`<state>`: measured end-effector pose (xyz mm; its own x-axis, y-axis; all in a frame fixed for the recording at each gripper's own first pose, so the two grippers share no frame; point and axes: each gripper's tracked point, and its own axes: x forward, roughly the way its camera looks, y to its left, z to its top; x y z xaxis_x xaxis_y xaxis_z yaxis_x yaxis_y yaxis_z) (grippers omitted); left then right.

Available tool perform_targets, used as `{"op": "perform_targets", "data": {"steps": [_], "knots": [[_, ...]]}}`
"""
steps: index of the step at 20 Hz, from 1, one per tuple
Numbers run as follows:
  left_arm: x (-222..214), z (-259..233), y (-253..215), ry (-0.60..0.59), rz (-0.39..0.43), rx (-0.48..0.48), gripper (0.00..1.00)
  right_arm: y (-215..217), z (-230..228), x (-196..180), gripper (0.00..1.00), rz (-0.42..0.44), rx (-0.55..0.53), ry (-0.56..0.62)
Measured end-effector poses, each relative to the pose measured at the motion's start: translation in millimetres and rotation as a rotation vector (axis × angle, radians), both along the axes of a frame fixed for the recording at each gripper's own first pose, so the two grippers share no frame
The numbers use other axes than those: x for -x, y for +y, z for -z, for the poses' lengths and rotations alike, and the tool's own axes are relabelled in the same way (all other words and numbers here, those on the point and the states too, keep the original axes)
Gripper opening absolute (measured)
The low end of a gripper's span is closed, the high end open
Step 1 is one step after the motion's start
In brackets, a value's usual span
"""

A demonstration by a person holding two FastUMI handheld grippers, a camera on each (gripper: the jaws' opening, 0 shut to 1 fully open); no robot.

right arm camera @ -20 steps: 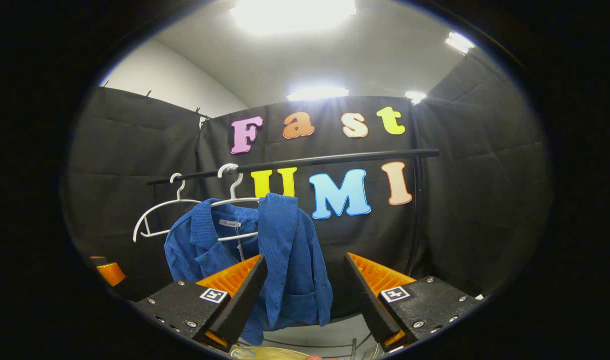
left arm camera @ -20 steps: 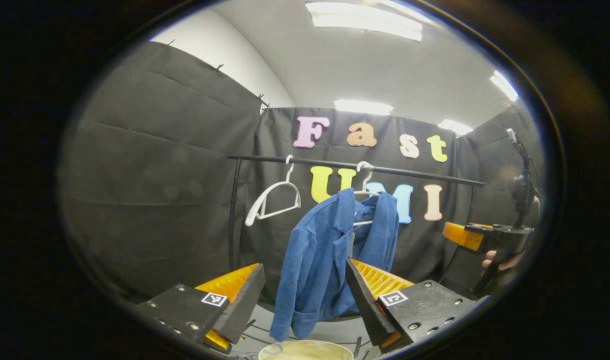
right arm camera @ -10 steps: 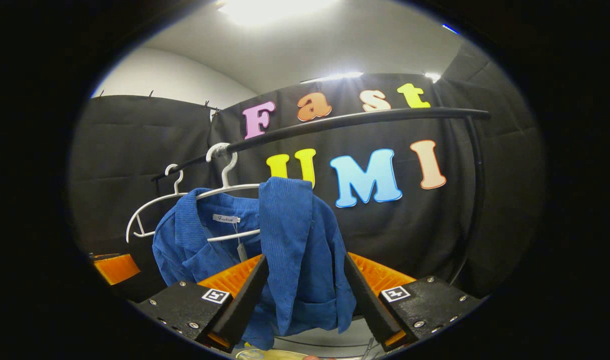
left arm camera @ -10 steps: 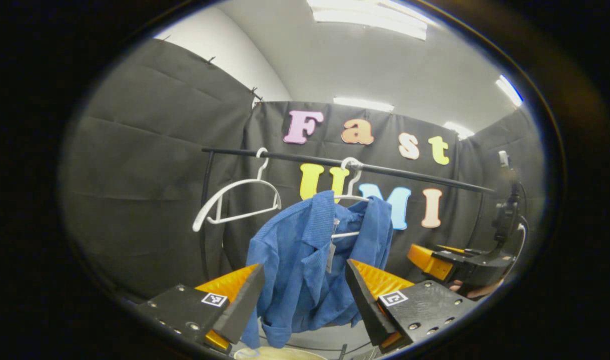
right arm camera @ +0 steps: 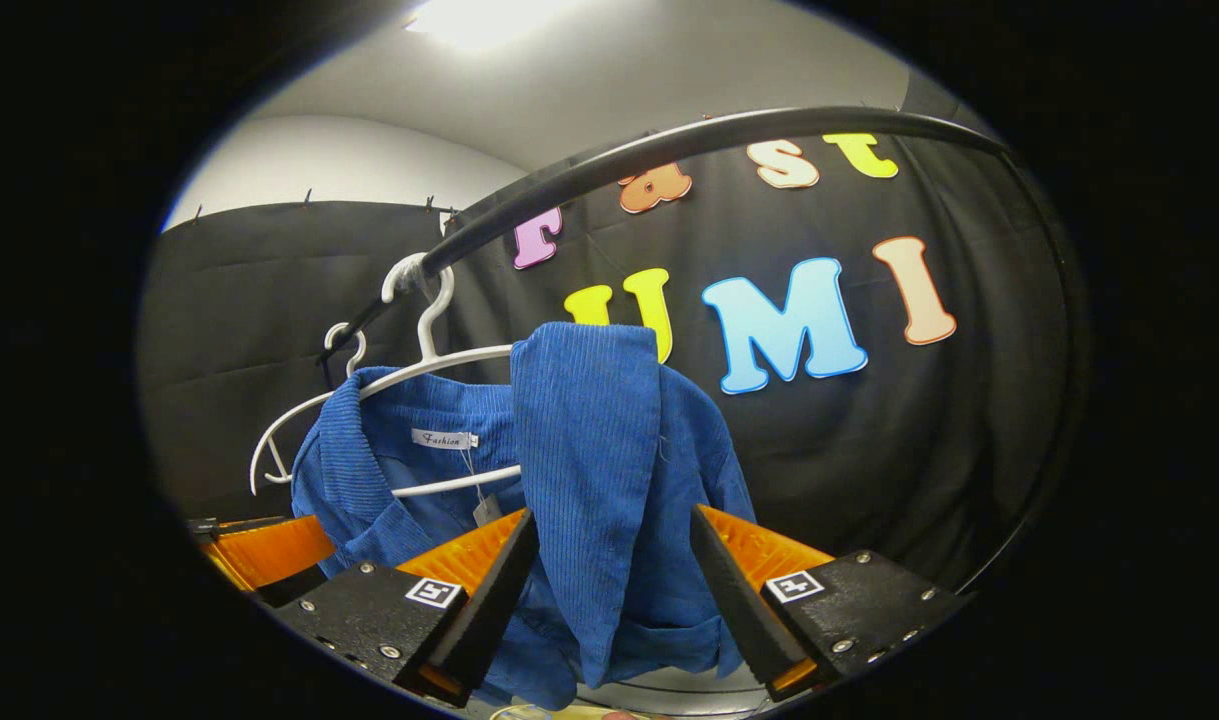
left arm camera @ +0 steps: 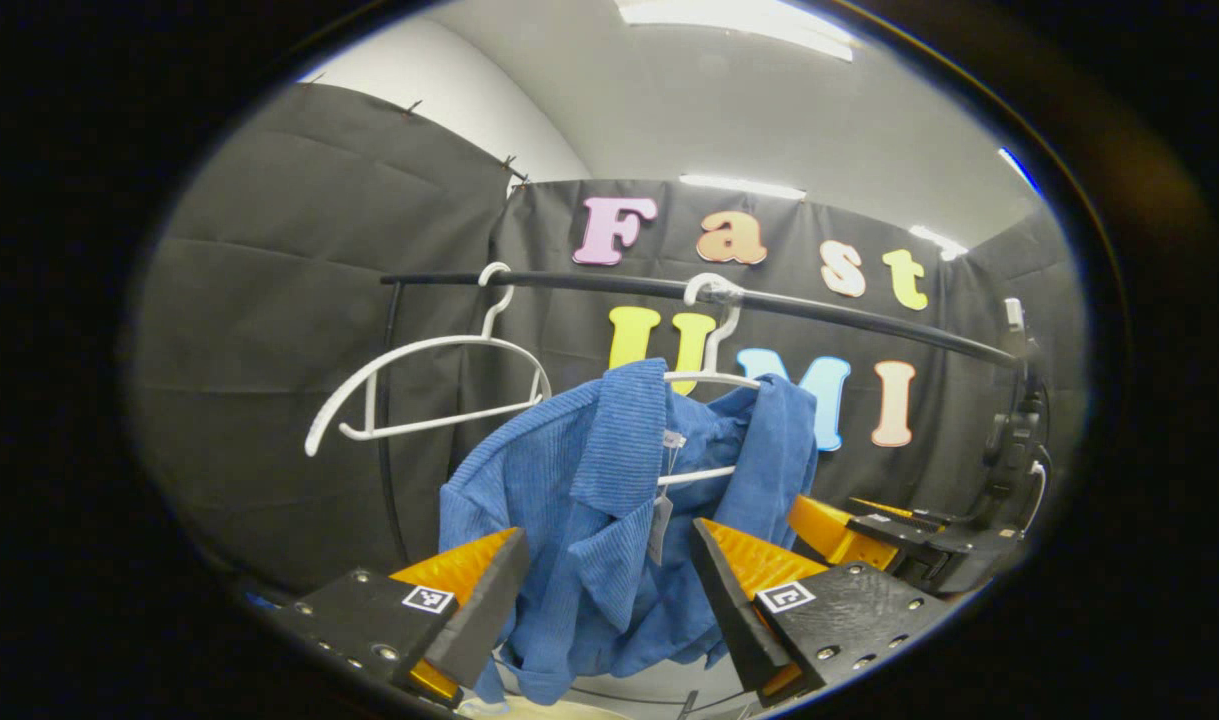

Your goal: Grasp the clothes on the hanger with both hands and then place them into the laundry hamper below.

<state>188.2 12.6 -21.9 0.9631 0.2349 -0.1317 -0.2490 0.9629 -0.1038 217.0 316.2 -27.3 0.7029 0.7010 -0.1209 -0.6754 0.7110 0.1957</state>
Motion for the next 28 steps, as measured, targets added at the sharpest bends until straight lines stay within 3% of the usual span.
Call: {"op": "perform_targets", "data": {"steps": [7, 13, 15, 19, 21, 22, 23, 26, 27, 28], "knots": [[-43, 12, 7, 0.019, -0.059, 0.000, 0.94, 44, 23, -13, 0.92, -0.147, 0.087, 0.002], [-69, 28, 12, 0.041, -0.086, 0.053, 0.92, 57, 33, -37, 0.95, -0.119, 0.116, -0.039], [-73, 32, 17, 0.055, -0.106, 0.038, 0.94, 58, 34, -43, 0.91, -0.106, 0.129, -0.062], [-77, 31, 20, 0.041, -0.126, 0.011, 0.92, 60, 32, -54, 0.95, -0.077, 0.107, -0.078], [-76, 34, 20, 0.048, -0.125, 0.007, 0.92, 63, 35, -49, 0.89, -0.094, 0.108, -0.073], [-80, 37, 22, 0.056, -0.134, 0.000, 0.92, 63, 34, -51, 0.79, -0.098, 0.112, -0.077], [-82, 39, 26, 0.061, -0.147, -0.005, 0.82, 63, 32, -52, 0.70, -0.103, 0.112, -0.082], [-86, 42, 14, 0.060, -0.078, 0.037, 0.55, 70, 31, -42, 0.39, -0.175, 0.097, -0.075], [-81, 43, 23, 0.063, -0.118, 0.030, 0.55, 72, 30, -37, 0.34, -0.205, 0.084, -0.066], [-79, 43, 22, 0.054, -0.106, 0.049, 0.18, 67, 30, -38, 0.19, -0.208, 0.076, -0.062]]}}
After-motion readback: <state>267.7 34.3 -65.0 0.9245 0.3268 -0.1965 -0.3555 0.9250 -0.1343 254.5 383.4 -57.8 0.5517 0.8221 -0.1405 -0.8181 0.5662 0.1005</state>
